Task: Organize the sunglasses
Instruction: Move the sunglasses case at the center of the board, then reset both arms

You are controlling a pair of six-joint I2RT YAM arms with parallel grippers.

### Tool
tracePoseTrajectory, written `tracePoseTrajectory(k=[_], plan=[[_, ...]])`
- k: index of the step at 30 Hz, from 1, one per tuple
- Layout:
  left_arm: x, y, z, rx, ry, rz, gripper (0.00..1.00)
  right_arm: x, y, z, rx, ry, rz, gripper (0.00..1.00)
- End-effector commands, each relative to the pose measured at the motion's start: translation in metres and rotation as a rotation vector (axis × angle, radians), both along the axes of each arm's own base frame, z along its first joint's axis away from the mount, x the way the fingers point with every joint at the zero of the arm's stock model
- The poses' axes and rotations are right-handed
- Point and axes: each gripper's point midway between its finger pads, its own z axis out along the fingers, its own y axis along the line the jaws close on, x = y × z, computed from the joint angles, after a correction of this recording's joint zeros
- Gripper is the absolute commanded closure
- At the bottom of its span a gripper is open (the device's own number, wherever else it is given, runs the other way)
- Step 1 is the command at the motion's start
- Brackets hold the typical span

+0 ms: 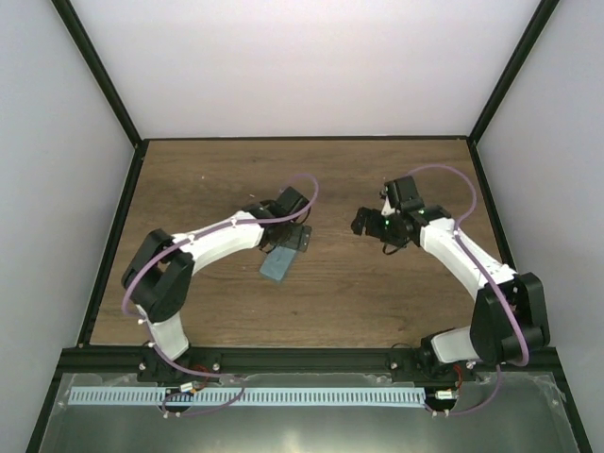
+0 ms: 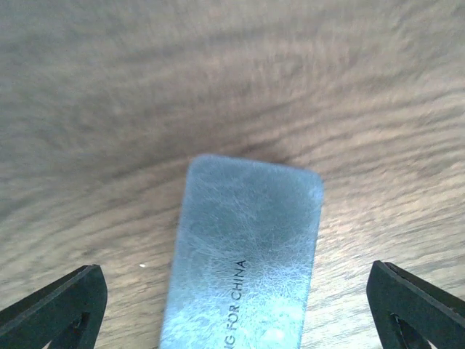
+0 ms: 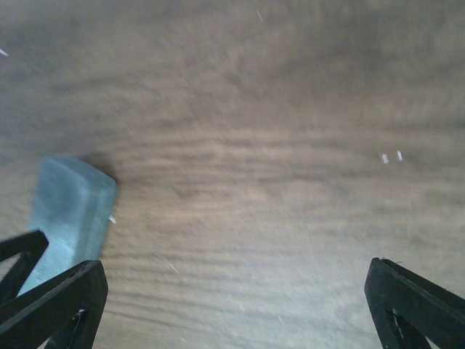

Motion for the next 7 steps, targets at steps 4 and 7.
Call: tracePoseTrajectory(k=[4,7], plan=[[0.02,0.006,0.087,-0.099,-0.222,0.071,0.0,0.041,0.008,0.04,0.014,-0.128,0.017,0.0],[0.023,0.013,0.112,-0.109,-0.294,0.095,0.0,0.042,0.011,0.048,0.033,-0.167,0.03,0.0]])
